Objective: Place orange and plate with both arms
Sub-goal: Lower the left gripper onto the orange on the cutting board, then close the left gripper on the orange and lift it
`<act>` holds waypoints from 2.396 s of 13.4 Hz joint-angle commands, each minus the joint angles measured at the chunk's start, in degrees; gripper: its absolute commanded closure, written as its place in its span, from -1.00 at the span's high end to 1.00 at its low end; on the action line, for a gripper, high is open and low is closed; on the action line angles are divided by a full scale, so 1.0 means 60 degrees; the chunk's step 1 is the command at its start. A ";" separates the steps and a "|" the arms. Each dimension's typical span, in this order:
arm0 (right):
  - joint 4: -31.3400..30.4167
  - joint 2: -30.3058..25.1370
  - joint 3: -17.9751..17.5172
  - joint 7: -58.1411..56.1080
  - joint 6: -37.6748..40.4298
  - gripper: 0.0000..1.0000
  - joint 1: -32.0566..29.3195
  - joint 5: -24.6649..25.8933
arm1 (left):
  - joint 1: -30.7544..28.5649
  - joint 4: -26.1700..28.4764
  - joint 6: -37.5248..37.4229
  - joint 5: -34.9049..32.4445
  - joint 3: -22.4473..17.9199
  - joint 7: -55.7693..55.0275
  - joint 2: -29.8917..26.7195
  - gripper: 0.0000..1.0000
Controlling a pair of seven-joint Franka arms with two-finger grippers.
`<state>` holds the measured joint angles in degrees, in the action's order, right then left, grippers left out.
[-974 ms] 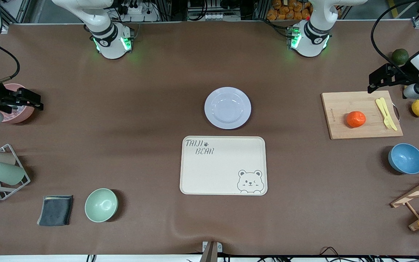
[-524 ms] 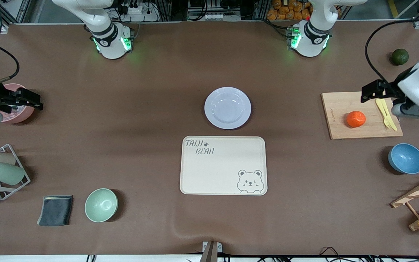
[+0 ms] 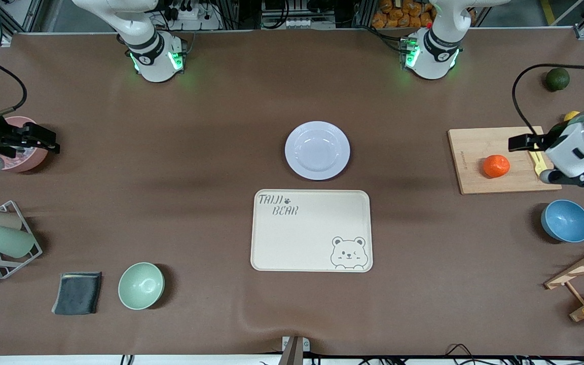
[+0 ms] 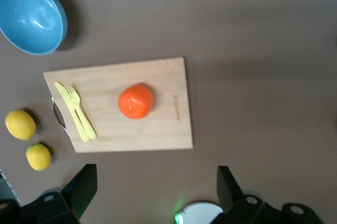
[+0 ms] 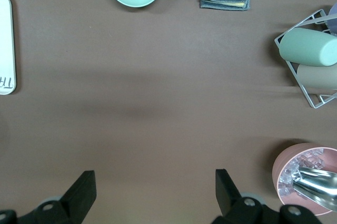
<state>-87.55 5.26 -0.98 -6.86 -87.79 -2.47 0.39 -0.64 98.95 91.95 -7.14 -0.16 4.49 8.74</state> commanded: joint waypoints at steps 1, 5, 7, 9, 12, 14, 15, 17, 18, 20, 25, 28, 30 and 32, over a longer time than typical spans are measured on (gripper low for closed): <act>0.0192 0.0104 -0.0041 0.0045 0.0101 1.00 0.0001 0.0110 | -0.0491 0.1505 0.1878 -0.0319 0.0100 -0.0060 -0.0020 1.00; 0.0177 0.0104 -0.0041 0.0045 0.0086 1.00 -0.0072 0.0110 | -0.1050 0.3134 0.3977 -0.0333 0.0100 -0.0060 -0.0006 1.00; 0.0177 0.0104 -0.0041 0.0059 0.0086 1.00 -0.0073 0.0110 | -0.1183 0.3808 0.4652 -0.0333 0.0086 -0.0045 0.0125 1.00; 0.0177 0.0104 -0.0041 0.0118 0.0086 1.00 -0.0073 0.0081 | -0.1357 0.3972 0.4844 -0.0639 0.0086 0.0057 0.0344 1.00; 0.0192 0.0177 -0.0041 0.0176 0.0057 1.00 -0.0073 0.0052 | -0.1681 0.4132 0.5575 -0.1051 0.0115 0.0510 0.0988 1.00; 0.0177 0.0192 -0.0041 0.0177 0.0071 1.00 -0.0087 0.0052 | -0.1696 0.4410 0.5971 -0.1255 0.0115 0.0541 0.1034 1.00; 0.0177 0.0192 -0.0041 0.0177 0.0071 1.00 -0.0102 0.0052 | -0.1696 0.4513 0.6220 -0.1256 0.0115 0.0541 0.1150 1.00; 0.0177 0.0192 -0.0041 0.0177 0.0071 1.00 -0.0087 0.0052 | -0.1696 0.4616 0.6412 -0.1271 0.0101 0.0541 0.1341 1.00; 0.0192 0.0192 -0.0041 0.0177 0.0071 1.00 -0.0044 0.0037 | -0.1696 0.4617 0.6427 -0.1459 0.0100 0.0541 0.1371 1.00; 0.0192 0.0192 -0.0041 0.0177 0.0071 1.00 -0.0028 0.0037 | -0.1739 0.4617 0.6427 -0.1870 0.0115 0.0541 0.1473 1.00; 0.0163 0.0192 -0.0041 0.0177 0.0071 1.00 -0.0014 0.0022 | -0.1798 0.4617 0.6530 -0.1871 0.0100 0.0541 0.2000 1.00; 0.0148 0.0192 -0.0041 0.0191 0.0100 1.00 -0.0014 -0.0079 | -0.2047 0.4602 0.6530 -0.1871 0.0115 0.0541 0.2030 -0.50; 0.0133 0.0192 -0.0041 0.0191 0.0130 1.00 0.0030 -0.0124 | -0.2018 0.4573 0.6530 -0.1871 0.0115 0.0541 0.1987 -0.74; 0.0075 0.0192 -0.0041 0.0206 0.0101 1.00 -0.0042 -0.0124 | -0.2003 0.4500 0.6457 -0.1871 0.0144 0.0541 0.1841 -0.74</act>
<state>-87.57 6.12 -1.09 -6.74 -87.64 -2.42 0.16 -12.13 126.07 130.56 -16.87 0.09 7.30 21.05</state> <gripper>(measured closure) 0.000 0.295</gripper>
